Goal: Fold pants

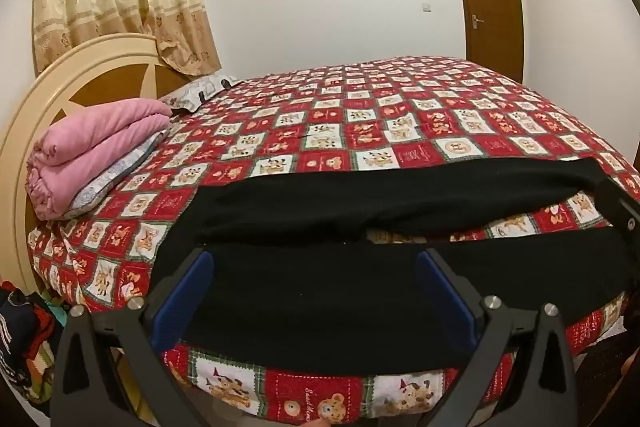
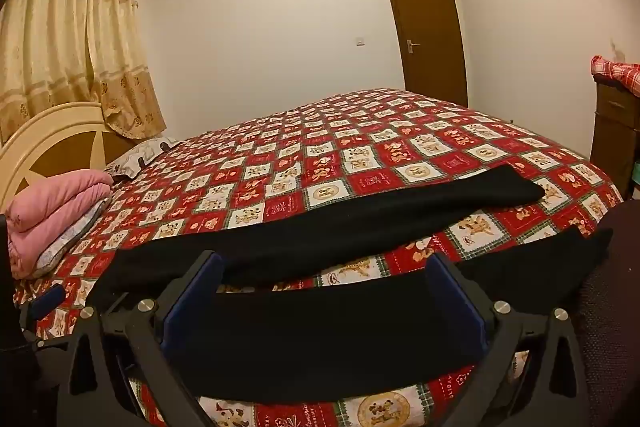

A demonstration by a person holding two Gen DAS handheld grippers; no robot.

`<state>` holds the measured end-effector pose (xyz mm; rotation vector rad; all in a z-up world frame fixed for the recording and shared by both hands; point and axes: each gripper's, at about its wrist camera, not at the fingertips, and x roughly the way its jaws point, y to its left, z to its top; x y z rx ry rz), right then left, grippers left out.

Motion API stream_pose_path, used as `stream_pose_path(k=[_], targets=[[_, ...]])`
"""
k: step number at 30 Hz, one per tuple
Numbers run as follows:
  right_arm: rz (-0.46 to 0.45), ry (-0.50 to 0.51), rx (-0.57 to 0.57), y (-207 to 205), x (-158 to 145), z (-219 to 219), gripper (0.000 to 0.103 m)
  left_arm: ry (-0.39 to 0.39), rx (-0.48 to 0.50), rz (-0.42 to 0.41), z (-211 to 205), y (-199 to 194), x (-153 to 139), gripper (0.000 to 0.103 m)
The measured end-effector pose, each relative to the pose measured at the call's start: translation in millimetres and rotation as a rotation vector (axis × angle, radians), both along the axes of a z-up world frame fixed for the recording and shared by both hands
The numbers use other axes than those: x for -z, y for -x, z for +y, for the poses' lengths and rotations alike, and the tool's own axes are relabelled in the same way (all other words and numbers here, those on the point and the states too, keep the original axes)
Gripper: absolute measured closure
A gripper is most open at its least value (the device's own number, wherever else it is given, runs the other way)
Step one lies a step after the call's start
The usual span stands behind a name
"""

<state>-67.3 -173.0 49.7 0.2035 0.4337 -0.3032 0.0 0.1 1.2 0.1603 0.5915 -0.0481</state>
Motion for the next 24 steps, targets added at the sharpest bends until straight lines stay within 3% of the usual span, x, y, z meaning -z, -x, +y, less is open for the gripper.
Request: stream_pose_path(k=[8,10,24], targets=[[0.029,-0.005,0.014,-3,4,1,0.001,0.009,0.013,-0.023,14,4,1,0.000],[0.041,-0.006,0.022,-3,7,-10,0.001,-0.015,0.012,-0.019,-2,5,-1,0.000],[0.074,0.004,0.016,-11,11,1,0.001,-0.011,0.014,-0.020,-2,7,1,0.000]])
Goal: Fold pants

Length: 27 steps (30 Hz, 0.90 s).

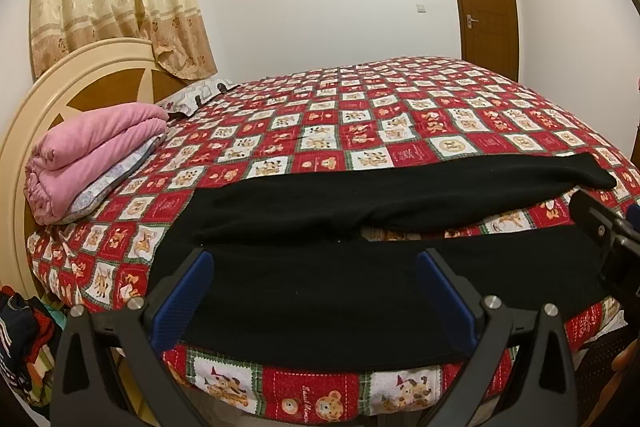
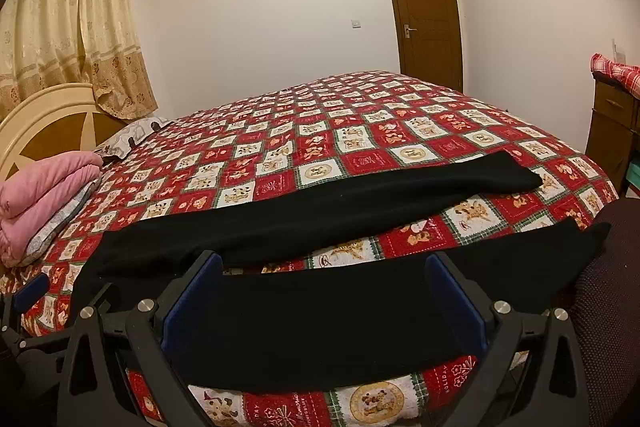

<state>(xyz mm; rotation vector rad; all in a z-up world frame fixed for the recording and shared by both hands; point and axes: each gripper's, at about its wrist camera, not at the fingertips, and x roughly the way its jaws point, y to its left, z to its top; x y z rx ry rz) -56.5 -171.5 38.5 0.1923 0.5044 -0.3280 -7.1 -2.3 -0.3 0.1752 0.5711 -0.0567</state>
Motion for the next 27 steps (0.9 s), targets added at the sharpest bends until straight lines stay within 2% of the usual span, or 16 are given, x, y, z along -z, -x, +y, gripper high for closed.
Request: stream_pose_path(k=[27], targets=[[0.015,0.002,-0.002,-0.1,3.8,0.9,0.001,0.008,-0.008,0.018,2.6,-1.5,5.8,0.000]])
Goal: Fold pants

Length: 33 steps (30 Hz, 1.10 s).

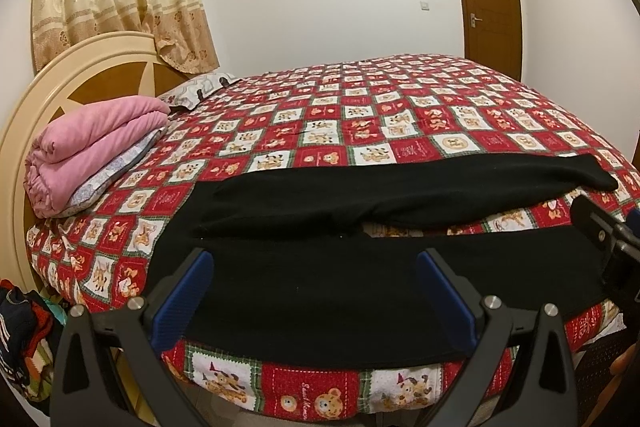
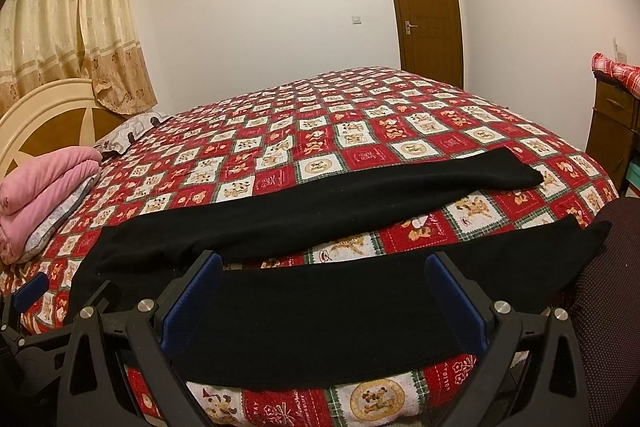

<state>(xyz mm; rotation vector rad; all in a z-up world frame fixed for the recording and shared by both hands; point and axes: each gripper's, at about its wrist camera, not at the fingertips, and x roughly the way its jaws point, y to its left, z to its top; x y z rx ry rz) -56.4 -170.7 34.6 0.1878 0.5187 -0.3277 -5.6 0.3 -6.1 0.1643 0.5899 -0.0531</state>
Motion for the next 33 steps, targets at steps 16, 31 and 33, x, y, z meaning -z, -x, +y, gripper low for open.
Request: stream_pose_path(k=[16,31,33], targets=[[0.006,-0.003,0.001,0,-1,-2,0.001,-0.004,0.004,0.002,0,2,1,0.000],[0.026,0.006,0.015,-7,5,-7,0.001,-0.013,0.001,0.039,-4,-12,9,0.000],[0.030,0.009,0.022,-8,7,-9,0.001,-0.008,-0.007,0.055,0,-20,14,0.000]])
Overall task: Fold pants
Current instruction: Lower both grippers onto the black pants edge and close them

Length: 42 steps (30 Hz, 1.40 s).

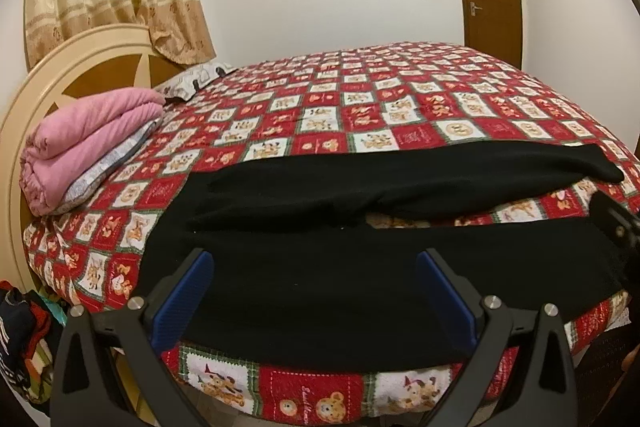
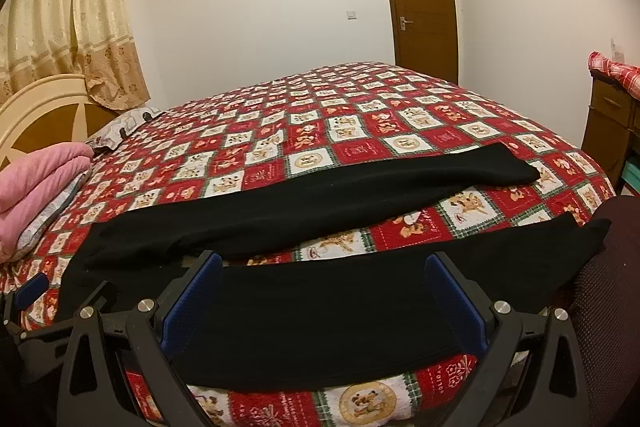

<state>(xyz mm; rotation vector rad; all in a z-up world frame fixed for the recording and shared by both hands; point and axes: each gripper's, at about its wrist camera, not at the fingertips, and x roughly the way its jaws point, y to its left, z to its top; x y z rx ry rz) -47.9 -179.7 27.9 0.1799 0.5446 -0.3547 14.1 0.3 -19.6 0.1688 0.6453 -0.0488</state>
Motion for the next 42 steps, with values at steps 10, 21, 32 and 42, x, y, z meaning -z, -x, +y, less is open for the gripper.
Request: stream_pose_path(k=[10,21,32,42], targets=[[0.057,0.031,0.005,-37,10,-11,0.001,0.006,-0.044,0.072,17,-44,20,0.000],[0.103,0.046,-0.109,-101,15,-3,0.001,-0.053,-0.067,0.122,41,-96,35,0.000],[0.150,0.125,-0.386,-184,14,-8,0.001,-0.012,-0.110,0.190,113,-175,25,0.000],[0.344,0.175,-0.552,-273,50,-14,0.002,0.088,-0.222,0.302,163,-248,44,0.000]])
